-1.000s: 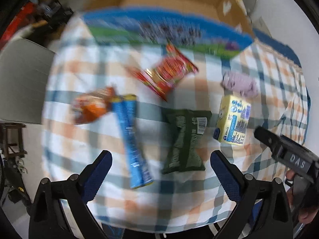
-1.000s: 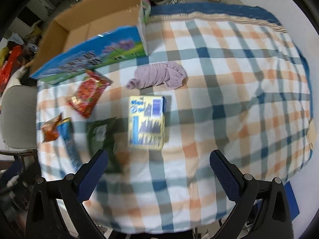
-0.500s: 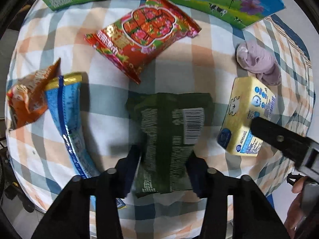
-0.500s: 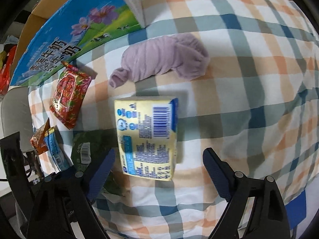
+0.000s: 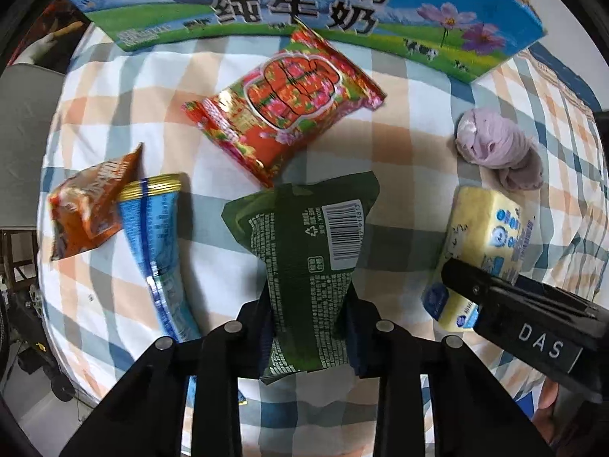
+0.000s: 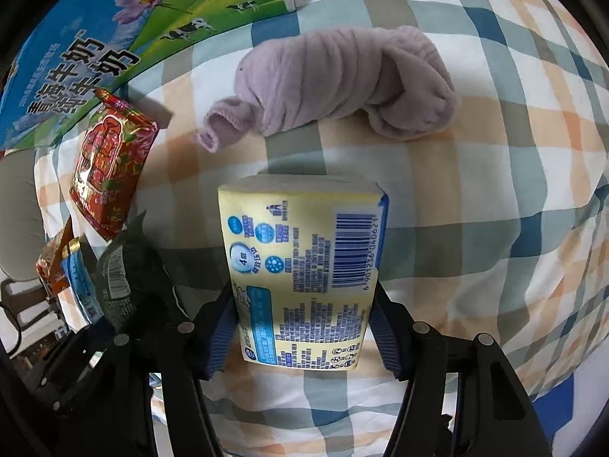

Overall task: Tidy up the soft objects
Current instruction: 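Carry both items into the cardboard box and open both tools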

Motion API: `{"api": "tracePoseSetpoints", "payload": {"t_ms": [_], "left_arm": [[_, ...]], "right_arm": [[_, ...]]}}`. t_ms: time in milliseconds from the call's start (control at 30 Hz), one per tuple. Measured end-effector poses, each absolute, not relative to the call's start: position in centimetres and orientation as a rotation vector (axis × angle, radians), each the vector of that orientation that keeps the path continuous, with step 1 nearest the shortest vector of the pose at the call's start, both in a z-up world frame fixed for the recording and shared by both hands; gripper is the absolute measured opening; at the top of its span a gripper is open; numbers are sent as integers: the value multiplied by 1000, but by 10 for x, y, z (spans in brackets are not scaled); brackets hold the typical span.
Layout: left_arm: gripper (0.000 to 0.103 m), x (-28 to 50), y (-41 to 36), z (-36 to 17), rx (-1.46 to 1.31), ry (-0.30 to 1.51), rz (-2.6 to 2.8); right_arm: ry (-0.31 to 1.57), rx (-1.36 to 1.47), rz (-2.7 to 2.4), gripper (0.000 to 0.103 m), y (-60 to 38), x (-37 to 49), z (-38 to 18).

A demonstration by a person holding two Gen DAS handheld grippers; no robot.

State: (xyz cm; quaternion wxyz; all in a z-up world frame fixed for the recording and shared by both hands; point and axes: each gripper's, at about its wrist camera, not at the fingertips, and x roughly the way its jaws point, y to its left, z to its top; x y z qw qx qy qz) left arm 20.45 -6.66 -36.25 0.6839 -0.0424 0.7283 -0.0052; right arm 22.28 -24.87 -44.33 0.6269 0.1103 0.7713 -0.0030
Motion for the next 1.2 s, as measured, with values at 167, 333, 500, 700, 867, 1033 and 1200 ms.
{"api": "tracePoseSetpoints", "payload": {"t_ms": [167,333,500,700,867,1033,1200], "left_arm": [[27,193,-66,-307,-90,1560,-7],[26,195,-67,-259,-96,1479,-48],[27,218,-72,-211,-112,1402,-107],[27,297,-72,-188,-79,1348,-173],[27,379,-52,-205,-53,1361,-190],[27,460,-44,-241,-62,1441,-222],[26,523,-41,-298,-93,1553,-251]], "right_arm": [[1752,246,29,64,-245,219,-428],[1708,267,101,64,-243,214,-393],[1637,290,175,64,-237,218,-341],[1531,319,234,64,-237,256,-272],[1481,294,204,64,-226,317,-243],[1487,283,153,64,-213,395,-252],[1540,294,126,64,-202,463,-303]]}}
